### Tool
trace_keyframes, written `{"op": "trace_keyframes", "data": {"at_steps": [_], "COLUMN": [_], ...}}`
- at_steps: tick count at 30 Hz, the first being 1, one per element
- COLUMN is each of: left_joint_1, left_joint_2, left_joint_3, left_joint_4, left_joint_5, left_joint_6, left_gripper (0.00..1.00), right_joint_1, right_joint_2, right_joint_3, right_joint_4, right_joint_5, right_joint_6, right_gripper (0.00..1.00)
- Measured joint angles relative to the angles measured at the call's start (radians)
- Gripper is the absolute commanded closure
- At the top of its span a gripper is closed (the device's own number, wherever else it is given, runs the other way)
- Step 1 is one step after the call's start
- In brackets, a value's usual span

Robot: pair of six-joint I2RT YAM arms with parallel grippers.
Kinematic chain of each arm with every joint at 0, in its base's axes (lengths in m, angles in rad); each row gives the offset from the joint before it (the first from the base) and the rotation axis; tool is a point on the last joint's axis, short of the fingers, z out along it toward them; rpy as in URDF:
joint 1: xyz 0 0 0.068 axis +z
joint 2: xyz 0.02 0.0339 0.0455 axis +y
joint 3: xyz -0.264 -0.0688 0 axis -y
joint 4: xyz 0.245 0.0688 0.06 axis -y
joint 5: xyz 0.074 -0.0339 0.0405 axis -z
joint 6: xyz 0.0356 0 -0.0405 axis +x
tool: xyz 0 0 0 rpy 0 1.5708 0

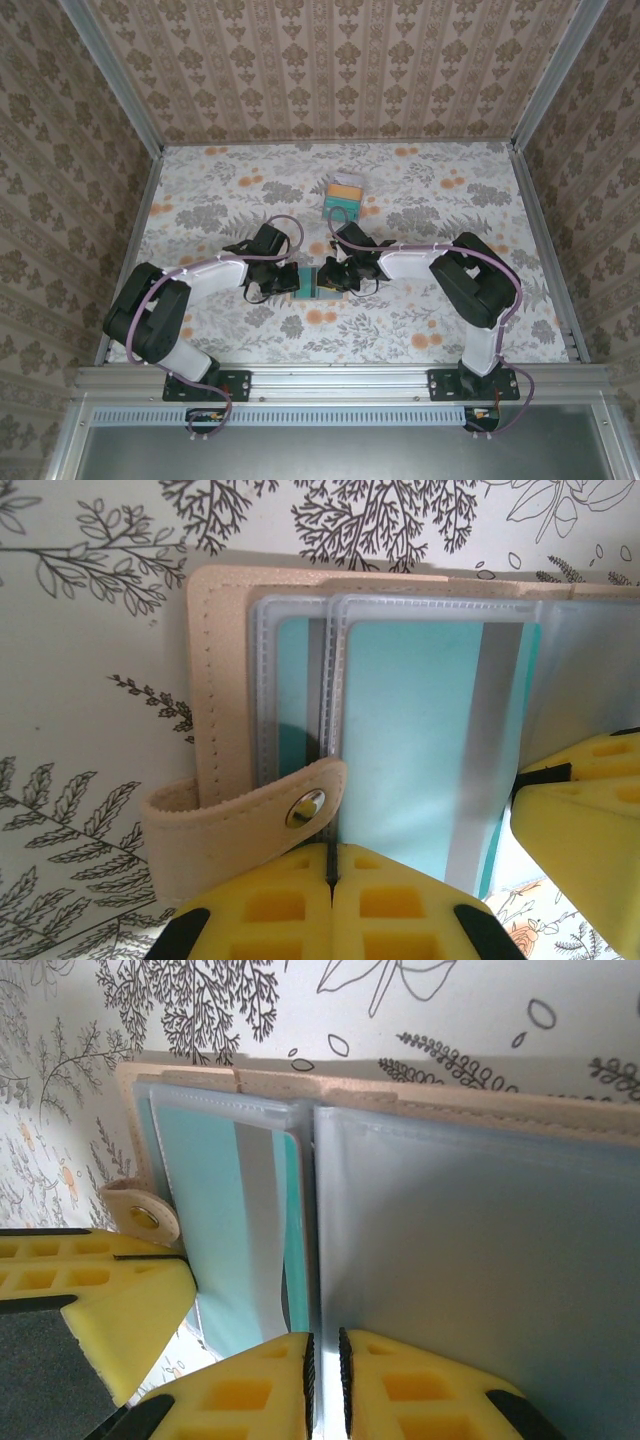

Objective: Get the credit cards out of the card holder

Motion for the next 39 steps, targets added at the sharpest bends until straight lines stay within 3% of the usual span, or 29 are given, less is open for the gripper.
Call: {"op": "trace_keyframes", "data": {"at_steps": [13,15,16,21,23,35,39], "left_joint_1": [0.0,-0.001,-0.001,-0.001,-0.002,0.019,0.019], "left_joint_2": [0.0,0.0,0.0,-0.001,-0.006,-0.031,-0.031], "left_joint_3": [0.0,0.0,0.0,0.004,0.011,0.012,0.012], "left_joint_4": [0.0,0.0,0.0,0.0,-0.002,-0.062,-0.066], "left_joint_5": [0.0,0.0,0.0,0.002,0.008,-0.011,-0.011], "left_joint_6": [0.0,0.0,0.0,-0.002,-0.003,-0.003,-0.004], "left_gripper": [0.99,0.97,0.94,0.63,0.59,0.62,0.71], "right_joint_1": [0.003,0.003,0.003,0.005,0.005,-0.01,-0.016], "right_joint_2": [0.023,0.023,0.023,0.023,0.023,-0.02,-0.035], "right_joint_3": [0.011,0.011,0.011,0.011,0.011,-0.037,-0.045], "right_joint_4": [0.015,0.018,0.018,0.031,0.034,0.032,0.026], "right_joint_5": [-0.024,-0.026,-0.027,-0.03,-0.03,-0.017,-0.01], "right_joint_6": [0.011,0.012,0.016,0.019,0.019,0.017,0.011], "right_gripper": [0.86,0.94,1.0,1.0,1.0,1.0,1.0]}}
